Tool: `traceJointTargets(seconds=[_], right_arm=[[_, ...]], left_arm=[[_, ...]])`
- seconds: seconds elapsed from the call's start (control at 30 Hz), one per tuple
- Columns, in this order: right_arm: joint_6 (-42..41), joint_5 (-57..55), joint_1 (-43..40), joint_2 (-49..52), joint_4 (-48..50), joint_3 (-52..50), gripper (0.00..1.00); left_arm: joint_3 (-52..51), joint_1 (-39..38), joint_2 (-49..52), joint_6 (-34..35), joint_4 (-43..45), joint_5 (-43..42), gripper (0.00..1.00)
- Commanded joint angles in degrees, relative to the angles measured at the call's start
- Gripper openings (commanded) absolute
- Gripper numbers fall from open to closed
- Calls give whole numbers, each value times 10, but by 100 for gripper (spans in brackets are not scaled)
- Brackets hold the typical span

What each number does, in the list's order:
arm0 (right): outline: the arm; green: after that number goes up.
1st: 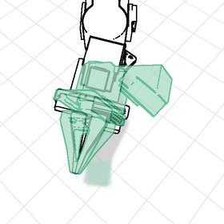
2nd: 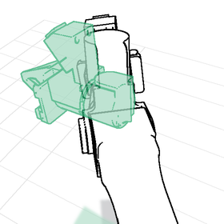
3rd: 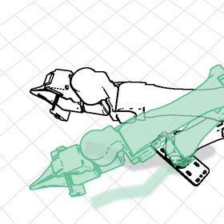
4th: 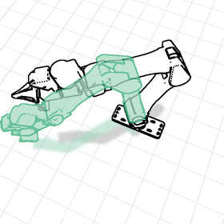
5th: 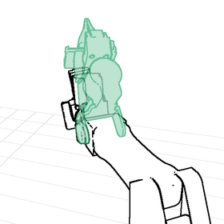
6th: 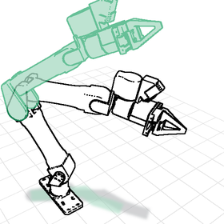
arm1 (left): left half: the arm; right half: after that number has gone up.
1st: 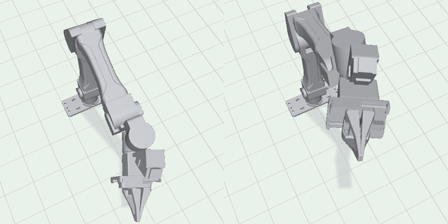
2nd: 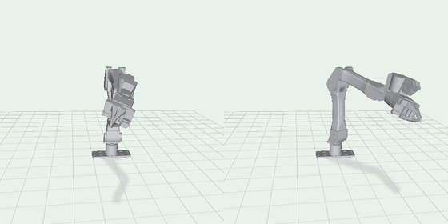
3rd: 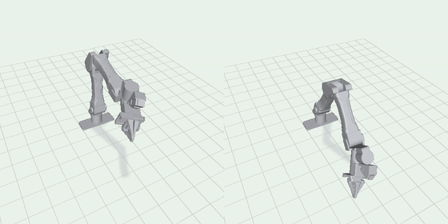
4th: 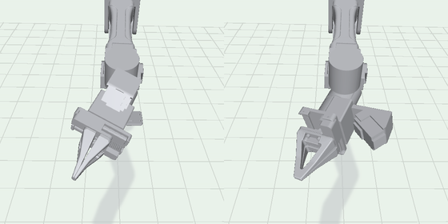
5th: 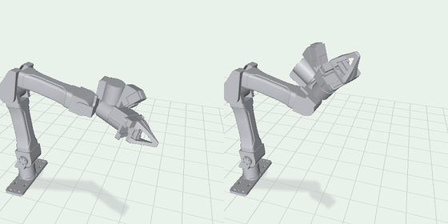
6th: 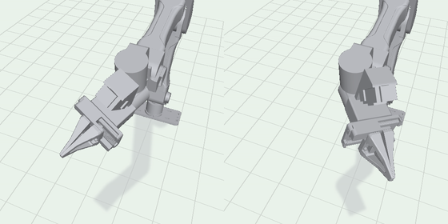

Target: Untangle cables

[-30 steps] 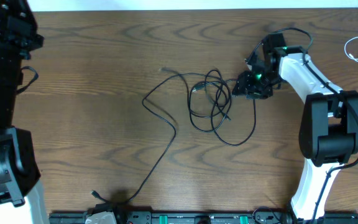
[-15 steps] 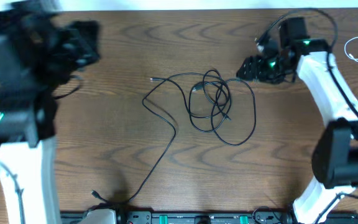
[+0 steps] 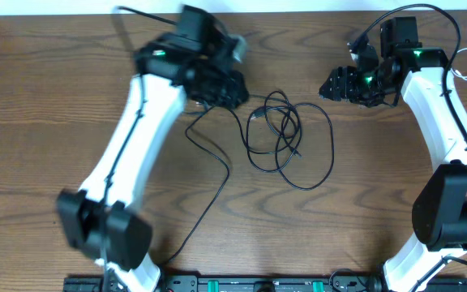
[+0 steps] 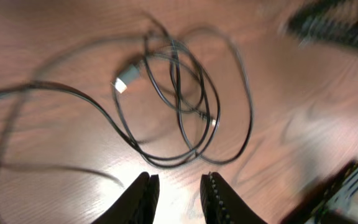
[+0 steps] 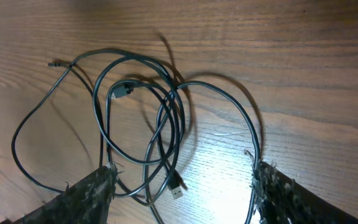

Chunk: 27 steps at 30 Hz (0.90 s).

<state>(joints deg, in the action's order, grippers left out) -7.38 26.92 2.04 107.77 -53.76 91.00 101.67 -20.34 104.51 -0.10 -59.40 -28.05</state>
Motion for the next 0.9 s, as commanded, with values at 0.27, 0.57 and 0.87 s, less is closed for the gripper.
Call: traceJointTargets(seconds=[0.27, 0.57, 0.87], right_arm=[[-2, -35, -3, 2, -7, 1, 74], [8, -35, -6, 2, -9, 1, 75], [8, -34, -6, 2, -10, 1, 75]], left_arm=[[-96, -78, 56, -40, 74, 72, 30], [-191, -111, 57, -38, 205, 83, 37], [-228, -130, 70, -40, 246, 82, 48]])
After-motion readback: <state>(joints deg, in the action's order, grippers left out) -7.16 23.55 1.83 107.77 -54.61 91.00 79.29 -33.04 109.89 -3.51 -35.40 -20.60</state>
